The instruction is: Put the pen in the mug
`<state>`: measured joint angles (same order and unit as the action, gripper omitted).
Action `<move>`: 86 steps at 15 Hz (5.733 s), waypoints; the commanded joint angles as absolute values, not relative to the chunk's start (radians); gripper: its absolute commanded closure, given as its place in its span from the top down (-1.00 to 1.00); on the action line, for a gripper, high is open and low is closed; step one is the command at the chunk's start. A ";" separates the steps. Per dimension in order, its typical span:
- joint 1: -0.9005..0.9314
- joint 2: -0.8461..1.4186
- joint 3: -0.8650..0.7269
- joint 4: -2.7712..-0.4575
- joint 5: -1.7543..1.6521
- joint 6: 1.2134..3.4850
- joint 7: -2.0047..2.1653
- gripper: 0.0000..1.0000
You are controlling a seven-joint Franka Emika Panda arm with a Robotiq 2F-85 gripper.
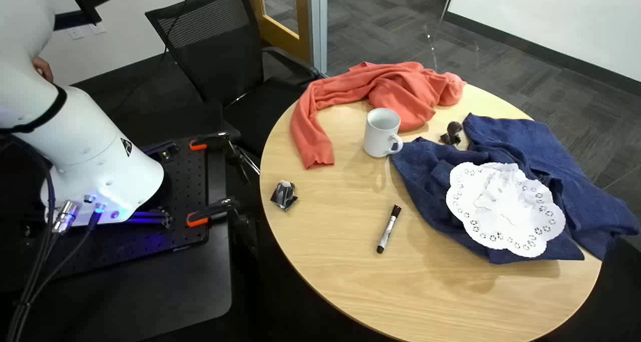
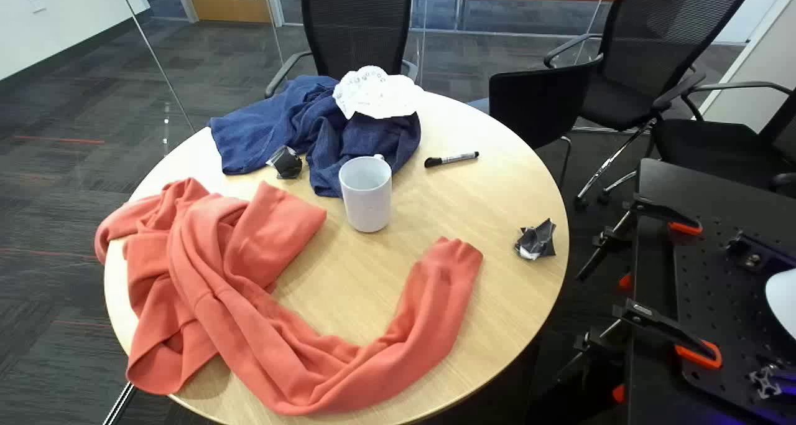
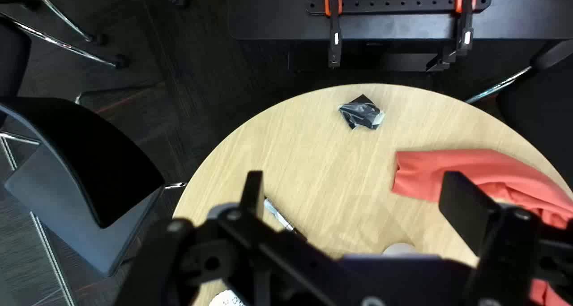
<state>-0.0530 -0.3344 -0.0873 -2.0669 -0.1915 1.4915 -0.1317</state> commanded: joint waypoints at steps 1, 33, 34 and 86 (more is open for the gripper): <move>-0.054 -0.333 -0.087 -2.064 -0.191 1.489 -0.132 1.00; -0.092 -0.049 -0.128 -2.147 -0.191 2.072 -0.372 1.00; -0.092 -0.049 -0.128 -2.147 -0.191 2.072 -0.372 1.00; -0.305 0.779 -0.033 -1.868 -0.138 2.625 -0.706 1.00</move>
<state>-0.2776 0.7318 -0.0525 -1.9215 -0.1202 2.6183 -0.6863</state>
